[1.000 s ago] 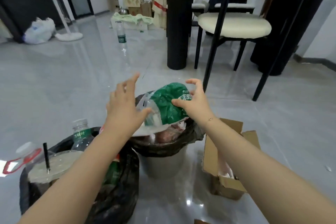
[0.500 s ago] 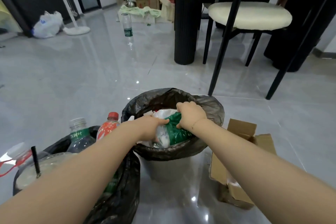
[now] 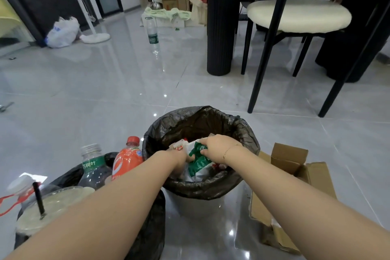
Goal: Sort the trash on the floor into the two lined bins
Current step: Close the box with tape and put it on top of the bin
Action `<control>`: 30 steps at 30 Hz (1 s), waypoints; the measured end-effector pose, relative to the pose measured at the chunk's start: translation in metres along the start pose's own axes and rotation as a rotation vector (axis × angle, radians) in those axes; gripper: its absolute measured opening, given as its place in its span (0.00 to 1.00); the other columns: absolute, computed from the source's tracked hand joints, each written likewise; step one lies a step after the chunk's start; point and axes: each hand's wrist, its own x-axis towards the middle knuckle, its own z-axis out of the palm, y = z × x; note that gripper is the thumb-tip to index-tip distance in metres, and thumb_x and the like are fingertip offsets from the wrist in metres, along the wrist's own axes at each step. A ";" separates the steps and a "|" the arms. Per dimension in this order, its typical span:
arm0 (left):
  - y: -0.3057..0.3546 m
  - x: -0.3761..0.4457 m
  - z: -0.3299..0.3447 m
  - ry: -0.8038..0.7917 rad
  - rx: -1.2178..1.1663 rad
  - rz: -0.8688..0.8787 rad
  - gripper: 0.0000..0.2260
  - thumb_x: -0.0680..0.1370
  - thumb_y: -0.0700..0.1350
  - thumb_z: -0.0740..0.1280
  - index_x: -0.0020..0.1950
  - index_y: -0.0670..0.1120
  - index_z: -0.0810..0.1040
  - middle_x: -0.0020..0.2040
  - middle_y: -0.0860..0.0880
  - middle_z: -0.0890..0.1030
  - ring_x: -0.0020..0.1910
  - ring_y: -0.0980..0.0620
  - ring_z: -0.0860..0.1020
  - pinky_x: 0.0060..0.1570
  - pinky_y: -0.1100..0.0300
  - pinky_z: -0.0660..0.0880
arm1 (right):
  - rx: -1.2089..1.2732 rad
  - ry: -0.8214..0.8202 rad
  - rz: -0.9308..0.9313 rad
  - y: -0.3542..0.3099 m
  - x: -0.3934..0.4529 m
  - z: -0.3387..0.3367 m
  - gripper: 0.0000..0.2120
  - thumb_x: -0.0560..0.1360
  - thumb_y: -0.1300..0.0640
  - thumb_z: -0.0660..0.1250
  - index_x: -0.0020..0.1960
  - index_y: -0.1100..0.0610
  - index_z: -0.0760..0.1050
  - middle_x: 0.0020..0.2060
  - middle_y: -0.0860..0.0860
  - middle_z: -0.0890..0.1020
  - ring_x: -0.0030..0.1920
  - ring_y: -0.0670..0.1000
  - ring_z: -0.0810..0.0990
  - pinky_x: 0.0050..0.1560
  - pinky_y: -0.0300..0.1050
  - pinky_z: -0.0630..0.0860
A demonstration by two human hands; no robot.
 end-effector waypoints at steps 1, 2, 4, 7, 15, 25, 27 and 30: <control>0.001 -0.002 0.000 0.004 0.000 0.005 0.30 0.78 0.41 0.65 0.78 0.51 0.58 0.75 0.44 0.64 0.72 0.43 0.65 0.71 0.50 0.63 | -0.006 -0.025 0.007 -0.001 0.001 0.001 0.20 0.82 0.52 0.54 0.73 0.49 0.63 0.70 0.61 0.68 0.63 0.58 0.74 0.51 0.50 0.74; 0.003 -0.004 0.001 0.014 -0.004 0.012 0.30 0.78 0.40 0.65 0.78 0.51 0.58 0.75 0.44 0.64 0.73 0.43 0.64 0.71 0.50 0.63 | -0.014 -0.033 0.023 -0.002 -0.001 0.002 0.19 0.82 0.53 0.54 0.73 0.50 0.64 0.71 0.61 0.67 0.64 0.58 0.74 0.51 0.51 0.74; 0.008 -0.013 -0.001 0.023 -0.044 0.044 0.29 0.78 0.40 0.63 0.78 0.50 0.58 0.77 0.42 0.57 0.76 0.42 0.57 0.73 0.50 0.60 | -0.023 0.022 0.045 -0.003 -0.009 0.003 0.18 0.81 0.53 0.53 0.70 0.52 0.67 0.68 0.59 0.71 0.61 0.58 0.74 0.50 0.50 0.74; 0.018 -0.022 0.000 -0.028 -0.180 -0.004 0.29 0.70 0.48 0.65 0.71 0.46 0.67 0.78 0.40 0.50 0.76 0.39 0.50 0.71 0.46 0.61 | -0.011 0.304 0.009 0.000 -0.032 0.003 0.15 0.80 0.54 0.54 0.60 0.57 0.74 0.57 0.55 0.77 0.59 0.57 0.72 0.55 0.51 0.71; 0.026 -0.046 0.019 -0.129 -0.780 0.032 0.20 0.69 0.52 0.68 0.58 0.47 0.73 0.58 0.45 0.75 0.58 0.47 0.72 0.65 0.51 0.66 | 0.804 0.562 0.232 0.031 -0.074 0.022 0.22 0.78 0.67 0.53 0.67 0.54 0.73 0.73 0.53 0.65 0.73 0.54 0.61 0.75 0.46 0.56; 0.061 -0.045 0.031 0.000 -0.231 0.284 0.46 0.73 0.68 0.63 0.70 0.65 0.26 0.75 0.50 0.27 0.76 0.37 0.36 0.75 0.42 0.43 | 1.563 0.555 0.196 0.035 -0.110 0.033 0.22 0.82 0.64 0.54 0.75 0.52 0.61 0.63 0.45 0.70 0.61 0.43 0.69 0.48 0.24 0.72; 0.070 -0.041 0.033 -0.003 -0.107 0.293 0.43 0.76 0.65 0.60 0.71 0.63 0.25 0.75 0.51 0.27 0.75 0.34 0.37 0.74 0.41 0.42 | 1.664 0.538 0.212 0.033 -0.112 0.034 0.23 0.81 0.65 0.55 0.74 0.50 0.63 0.64 0.47 0.72 0.59 0.46 0.74 0.44 0.29 0.75; 0.077 -0.033 0.032 -0.024 0.068 0.246 0.42 0.78 0.64 0.58 0.71 0.61 0.23 0.74 0.53 0.26 0.74 0.32 0.36 0.73 0.37 0.43 | 1.724 0.537 0.205 0.037 -0.113 0.038 0.27 0.79 0.69 0.55 0.73 0.48 0.64 0.64 0.49 0.75 0.57 0.45 0.77 0.52 0.37 0.78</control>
